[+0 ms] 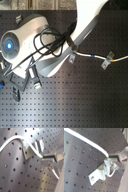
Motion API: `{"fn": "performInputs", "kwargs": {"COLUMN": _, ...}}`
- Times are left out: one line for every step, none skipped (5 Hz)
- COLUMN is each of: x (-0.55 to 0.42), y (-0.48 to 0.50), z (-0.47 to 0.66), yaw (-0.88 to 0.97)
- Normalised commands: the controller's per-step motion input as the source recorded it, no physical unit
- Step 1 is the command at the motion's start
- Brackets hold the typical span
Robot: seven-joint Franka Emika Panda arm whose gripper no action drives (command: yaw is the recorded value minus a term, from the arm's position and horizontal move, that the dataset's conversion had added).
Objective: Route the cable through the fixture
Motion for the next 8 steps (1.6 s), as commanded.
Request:
{"fn": "performInputs", "kwargs": {"x": 0.140, "y": 0.049, "z": -0.38, "yaw": 0.18}}
{"fn": "performInputs", "kwargs": {"x": 0.201, "y": 0.106, "z": -0.35, "yaw": 0.24}}
{"fn": "performInputs", "kwargs": {"x": 0.177, "y": 0.182, "z": -0.17, "yaw": 0.22}}
{"fn": "performInputs", "kwargs": {"x": -0.054, "y": 0.293, "z": 0.06, "yaw": 0.35}}
{"fn": "performInputs", "kwargs": {"x": 0.000, "y": 0.000, "z": 0.00, "yaw": 0.11}}
{"fn": "performInputs", "kwargs": {"x": -0.102, "y": 0.088, "z": 0.34, "yaw": 0.16}}
{"fn": "performInputs", "kwargs": {"x": -0.089, "y": 0.129, "z": 0.36, "yaw": 0.30}}
{"fn": "performInputs", "kwargs": {"x": -0.110, "y": 0.154, "z": 0.16, "yaw": 0.42}}
